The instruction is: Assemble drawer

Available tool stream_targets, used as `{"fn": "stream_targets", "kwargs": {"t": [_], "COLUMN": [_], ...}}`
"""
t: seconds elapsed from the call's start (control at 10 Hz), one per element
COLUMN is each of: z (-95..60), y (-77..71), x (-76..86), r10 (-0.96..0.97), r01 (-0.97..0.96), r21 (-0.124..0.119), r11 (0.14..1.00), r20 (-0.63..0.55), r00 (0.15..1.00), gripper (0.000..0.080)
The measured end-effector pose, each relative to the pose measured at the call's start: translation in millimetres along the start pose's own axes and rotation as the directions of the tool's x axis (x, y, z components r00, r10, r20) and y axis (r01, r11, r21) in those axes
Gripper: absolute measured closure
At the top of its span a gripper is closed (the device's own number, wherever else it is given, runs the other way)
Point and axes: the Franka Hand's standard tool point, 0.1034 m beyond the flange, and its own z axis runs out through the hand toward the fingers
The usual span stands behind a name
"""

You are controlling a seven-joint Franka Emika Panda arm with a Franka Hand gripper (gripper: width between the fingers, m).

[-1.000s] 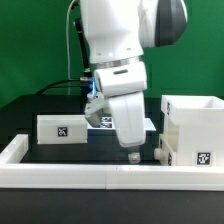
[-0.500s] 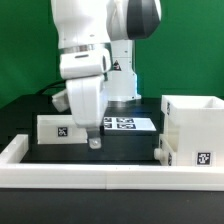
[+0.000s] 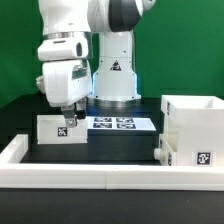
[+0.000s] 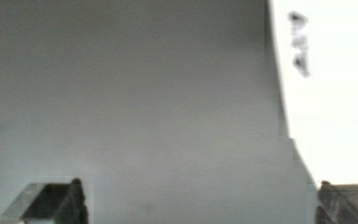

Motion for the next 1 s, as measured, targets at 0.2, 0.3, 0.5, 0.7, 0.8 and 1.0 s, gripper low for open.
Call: {"fn": "stream_targets", "kwargs": {"t": [0.2, 0.3, 0.5, 0.7, 0.8, 1.0], "z": [0.9, 1.0, 1.1, 1.2, 1.1, -5.4], "y": [0.8, 0.7, 0.6, 0.5, 0.5, -1.2], "x": [0.2, 0.8, 0.7, 1.0, 0.9, -1.4], "r10": [-0.002, 0.088, 0.172, 0.327, 0.378, 0.556], "r01": [0.002, -0.088, -0.172, -0.327, -0.378, -0.556], "r21": [0.001, 0.002, 0.002, 0.003, 0.004, -0.026], "r11": [1.0, 0.996, 0.985, 0.945, 0.926, 0.831], "r20": [0.0, -0.003, -0.002, -0.006, -0.006, -0.015], "r00": [1.0, 0.996, 0.985, 0.945, 0.926, 0.831], "gripper": [0.015, 0.015, 0.015, 0.015, 0.015, 0.015]}}
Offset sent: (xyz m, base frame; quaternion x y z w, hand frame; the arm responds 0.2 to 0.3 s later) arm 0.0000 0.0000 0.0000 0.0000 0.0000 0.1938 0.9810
